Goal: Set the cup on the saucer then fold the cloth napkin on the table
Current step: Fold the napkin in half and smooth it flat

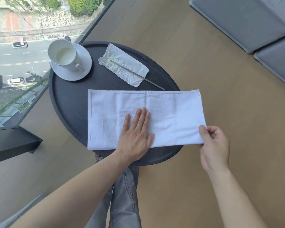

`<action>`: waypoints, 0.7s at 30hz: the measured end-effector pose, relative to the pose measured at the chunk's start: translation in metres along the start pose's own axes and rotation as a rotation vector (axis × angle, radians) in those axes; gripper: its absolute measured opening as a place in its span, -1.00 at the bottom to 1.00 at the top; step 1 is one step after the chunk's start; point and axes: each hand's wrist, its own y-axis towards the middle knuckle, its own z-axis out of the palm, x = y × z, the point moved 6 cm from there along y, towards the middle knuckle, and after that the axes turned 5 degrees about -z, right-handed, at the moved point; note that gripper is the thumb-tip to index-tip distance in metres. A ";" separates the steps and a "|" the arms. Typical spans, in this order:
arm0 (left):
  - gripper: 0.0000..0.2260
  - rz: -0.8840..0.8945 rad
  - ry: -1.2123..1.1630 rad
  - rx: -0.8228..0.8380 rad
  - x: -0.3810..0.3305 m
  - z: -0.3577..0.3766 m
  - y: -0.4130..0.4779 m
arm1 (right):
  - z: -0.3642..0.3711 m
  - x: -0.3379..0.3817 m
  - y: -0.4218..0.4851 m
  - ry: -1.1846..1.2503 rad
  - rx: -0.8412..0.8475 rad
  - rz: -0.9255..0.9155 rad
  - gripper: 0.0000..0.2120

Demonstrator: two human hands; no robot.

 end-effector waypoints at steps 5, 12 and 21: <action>-0.34 -0.054 -0.357 0.024 -0.014 -0.044 0.007 | 0.026 0.057 -0.020 -0.195 -0.009 -0.234 -0.85; -0.37 -0.278 -1.146 0.013 0.000 -0.161 0.054 | 0.111 0.081 -0.082 -0.438 0.158 -0.471 -0.85; -0.65 -0.393 -0.713 -0.134 0.076 -0.185 0.055 | 0.187 0.056 -0.137 -0.652 0.323 -0.699 -0.93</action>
